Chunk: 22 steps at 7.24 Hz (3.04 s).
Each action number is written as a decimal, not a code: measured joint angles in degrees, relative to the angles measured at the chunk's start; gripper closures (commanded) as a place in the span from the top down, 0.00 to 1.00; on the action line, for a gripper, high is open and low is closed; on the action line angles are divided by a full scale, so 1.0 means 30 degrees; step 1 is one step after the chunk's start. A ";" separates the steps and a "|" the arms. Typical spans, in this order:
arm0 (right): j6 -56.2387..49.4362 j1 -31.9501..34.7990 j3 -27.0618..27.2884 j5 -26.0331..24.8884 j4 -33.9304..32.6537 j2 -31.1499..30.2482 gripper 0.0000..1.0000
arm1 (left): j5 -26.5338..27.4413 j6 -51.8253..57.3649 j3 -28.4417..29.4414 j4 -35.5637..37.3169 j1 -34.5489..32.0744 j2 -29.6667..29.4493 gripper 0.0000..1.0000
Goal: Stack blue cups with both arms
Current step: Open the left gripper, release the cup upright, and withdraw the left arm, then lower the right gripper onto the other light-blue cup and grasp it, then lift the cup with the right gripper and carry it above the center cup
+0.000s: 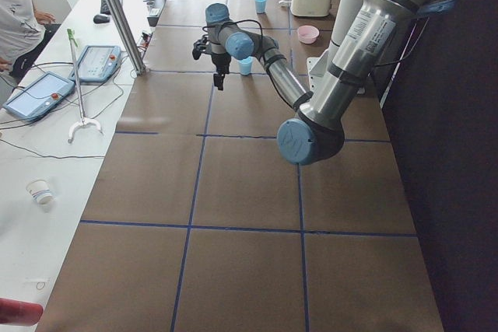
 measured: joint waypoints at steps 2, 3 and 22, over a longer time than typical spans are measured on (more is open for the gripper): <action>0.1025 -0.0171 0.0079 0.0020 0.0389 0.0080 1.00 | -0.1318 0.8661 0.1106 0.0085 -0.4943 0.3406 1.00; 0.1947 -0.0372 0.0112 0.0031 0.0586 0.0313 1.00 | -0.1625 1.2284 0.2580 0.0073 -0.7147 0.4508 1.00; 1.6908 -1.0641 -0.0144 -0.3130 1.0486 -0.0253 0.00 | -0.5265 1.7307 0.4974 -0.1526 -1.2080 0.8843 1.00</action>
